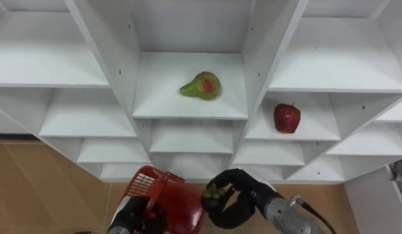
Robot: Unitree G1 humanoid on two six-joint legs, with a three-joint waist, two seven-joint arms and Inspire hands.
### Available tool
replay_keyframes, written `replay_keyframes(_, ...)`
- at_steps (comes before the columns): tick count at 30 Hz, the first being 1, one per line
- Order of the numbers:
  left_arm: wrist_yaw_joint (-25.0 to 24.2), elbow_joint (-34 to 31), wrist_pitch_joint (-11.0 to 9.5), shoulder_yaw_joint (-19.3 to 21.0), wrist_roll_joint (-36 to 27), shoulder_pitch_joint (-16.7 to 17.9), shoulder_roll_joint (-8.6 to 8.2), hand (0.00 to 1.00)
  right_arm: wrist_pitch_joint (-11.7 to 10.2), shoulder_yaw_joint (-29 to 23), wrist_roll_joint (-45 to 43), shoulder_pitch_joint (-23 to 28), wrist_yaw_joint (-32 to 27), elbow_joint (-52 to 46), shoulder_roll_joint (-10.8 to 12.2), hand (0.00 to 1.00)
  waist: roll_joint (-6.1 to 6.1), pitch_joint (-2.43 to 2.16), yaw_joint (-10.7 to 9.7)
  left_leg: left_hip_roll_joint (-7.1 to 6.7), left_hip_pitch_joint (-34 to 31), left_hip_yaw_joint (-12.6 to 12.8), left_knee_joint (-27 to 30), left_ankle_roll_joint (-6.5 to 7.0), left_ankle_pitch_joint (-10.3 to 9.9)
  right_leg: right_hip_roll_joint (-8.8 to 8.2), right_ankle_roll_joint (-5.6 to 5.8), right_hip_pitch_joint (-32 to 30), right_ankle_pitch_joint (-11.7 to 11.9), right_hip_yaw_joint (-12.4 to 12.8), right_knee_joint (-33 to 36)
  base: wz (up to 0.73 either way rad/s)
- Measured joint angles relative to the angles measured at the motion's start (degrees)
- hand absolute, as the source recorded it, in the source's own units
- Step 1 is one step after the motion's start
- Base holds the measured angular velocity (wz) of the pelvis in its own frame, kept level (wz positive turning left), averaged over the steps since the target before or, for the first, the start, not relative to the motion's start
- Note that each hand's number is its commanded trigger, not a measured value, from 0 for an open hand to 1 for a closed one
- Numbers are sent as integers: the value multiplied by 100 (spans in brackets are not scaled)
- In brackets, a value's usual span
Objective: Collect fruits from the closet
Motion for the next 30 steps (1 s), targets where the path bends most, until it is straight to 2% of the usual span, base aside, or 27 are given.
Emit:
replay_keyframes(2, -69, -8, -37, -162, 0, -9, 10, 100, -16, 51, -10, -7, -126, 101, 1, 100, 5, 0, 6, 6, -83, -53, 38, -14, 13, -1, -8, -50, 5, -73, 1, 13)
replay_keyframes(6, -286, -20, -189, -333, 37, -10, 17, 100, -204, 197, -49, -117, -204, 371, 1, 100, 15, -3, 12, 9, -180, -65, 89, -23, 21, 2, -22, -133, 13, -95, 0, 2)
replay_keyframes(14, -562, -133, -383, -437, 36, -53, 35, 100, -267, 377, -130, -238, -219, 765, 8, 100, 15, -4, 31, 6, -205, -56, 86, -23, 21, 2, -21, -169, 13, -89, -2, 0)
replay_keyframes(19, -674, -133, -392, -440, 34, -93, 13, 100, -312, 416, -127, -265, -214, 897, 4, 100, 38, 0, 43, 6, -207, -48, 89, -22, 21, 2, -22, -169, 13, -88, -1, 0)
replay_keyframes(26, -768, -138, -394, -637, 32, -117, 0, 100, -319, 419, -127, -334, -211, 1007, -12, 100, 158, -6, 115, 7, -202, -42, 83, -26, 25, -1, -23, -215, 12, -62, 68, -1)
replay_keyframes(30, -845, -138, -394, -656, 33, -143, -7, 100, -330, 420, -128, -433, -238, 1184, 6, 100, 167, -3, 150, 3, -199, -43, 83, -25, 40, -5, -24, -216, 11, -53, 79, 0)
